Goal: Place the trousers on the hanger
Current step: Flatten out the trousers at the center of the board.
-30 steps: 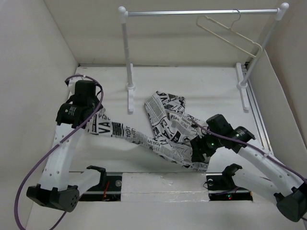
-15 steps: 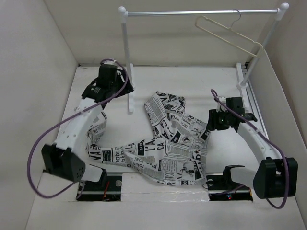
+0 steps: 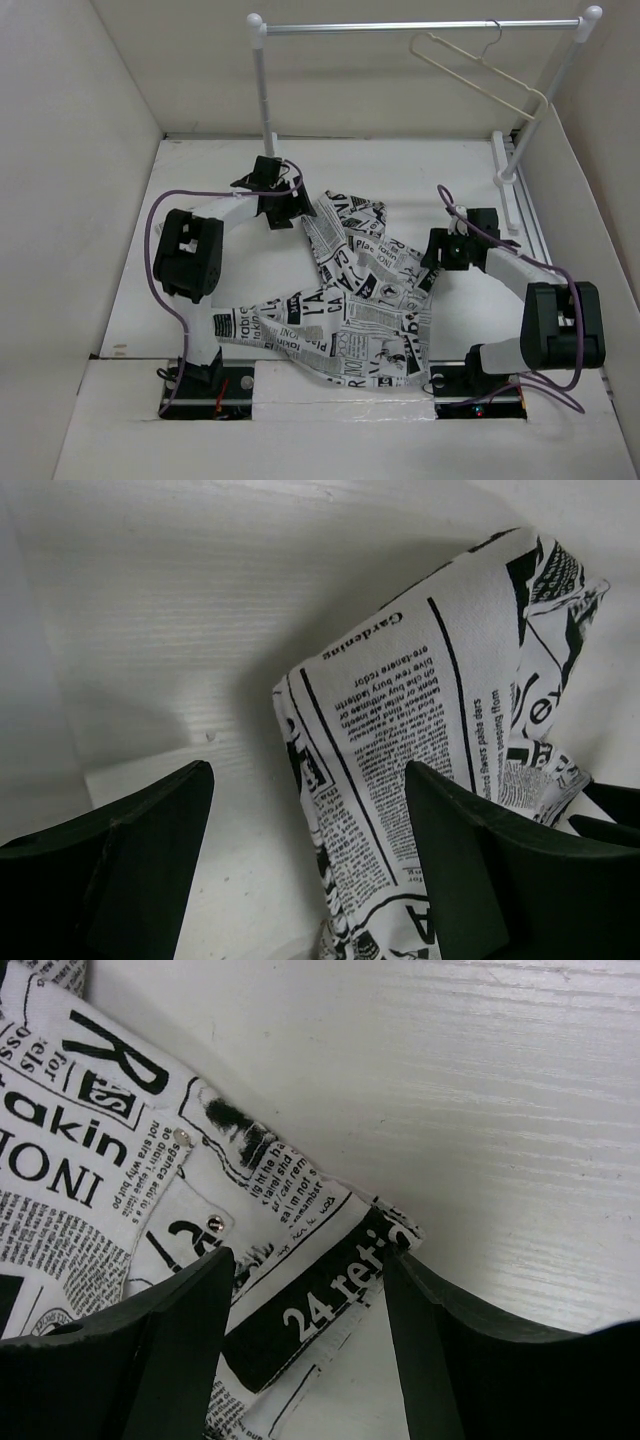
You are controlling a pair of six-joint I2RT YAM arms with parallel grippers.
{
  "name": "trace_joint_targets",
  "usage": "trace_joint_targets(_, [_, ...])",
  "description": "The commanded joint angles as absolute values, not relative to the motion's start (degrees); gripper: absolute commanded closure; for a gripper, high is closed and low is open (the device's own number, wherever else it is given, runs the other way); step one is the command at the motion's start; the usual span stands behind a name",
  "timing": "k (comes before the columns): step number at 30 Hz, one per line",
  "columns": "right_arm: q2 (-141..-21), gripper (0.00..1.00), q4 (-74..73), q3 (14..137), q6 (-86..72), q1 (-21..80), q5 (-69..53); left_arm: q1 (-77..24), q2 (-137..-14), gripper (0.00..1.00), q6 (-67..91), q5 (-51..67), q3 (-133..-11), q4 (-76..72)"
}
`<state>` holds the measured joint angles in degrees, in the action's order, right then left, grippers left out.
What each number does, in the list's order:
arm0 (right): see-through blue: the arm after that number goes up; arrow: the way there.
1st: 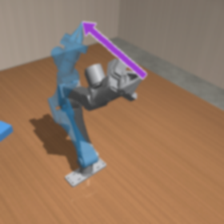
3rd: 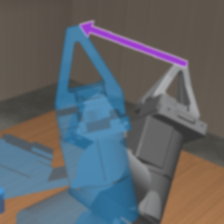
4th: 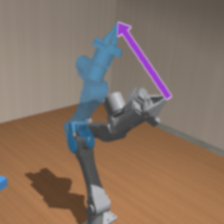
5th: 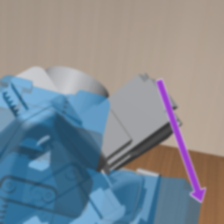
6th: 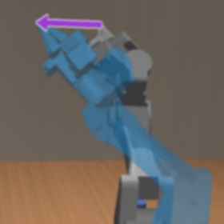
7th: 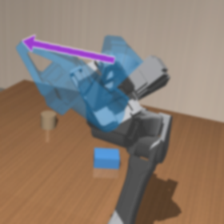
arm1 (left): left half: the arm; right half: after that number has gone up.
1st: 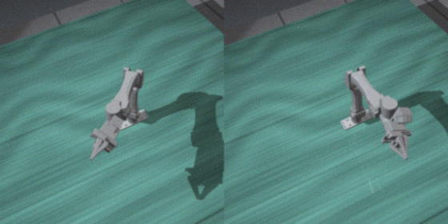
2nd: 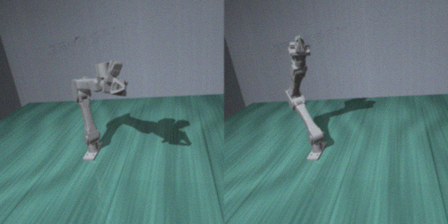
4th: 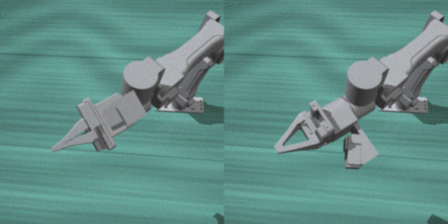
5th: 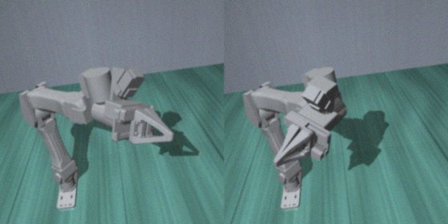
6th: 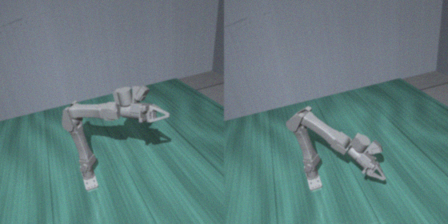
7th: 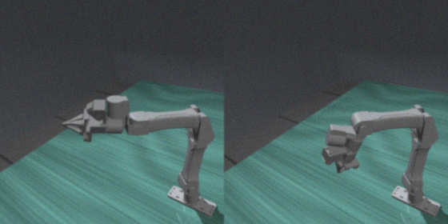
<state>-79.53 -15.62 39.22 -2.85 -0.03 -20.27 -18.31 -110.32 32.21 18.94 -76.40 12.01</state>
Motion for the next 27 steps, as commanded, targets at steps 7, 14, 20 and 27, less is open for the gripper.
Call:
trace_joint_targets(7, [-81.03,0.34,-7.03,36.82,-7.56,-0.7,-18.46,-18.37,-112.93,0.3,39.97,23.81,-74.01,-1.13])
trace_joint_targets(14, [-81.12,0.83,-6.33,37.97,-8.44,-0.7,-20.3,-18.37,-112.41,0.92,44.3,25.93,-71.98,-9.05])
trace_joint_targets(20, [-75.34,1.0,-9.4,40.43,-6.95,0.35,-19.43,-17.84,-102.06,1.0,44.39,23.3,-69.27,-7.48])
trace_joint_targets(27, [-78.54,0.32,-17.58,44.73,-5.01,1.85,-12.9,-18.46,-92.28,1.0,43.51,18.72,-68.73,-4.48])
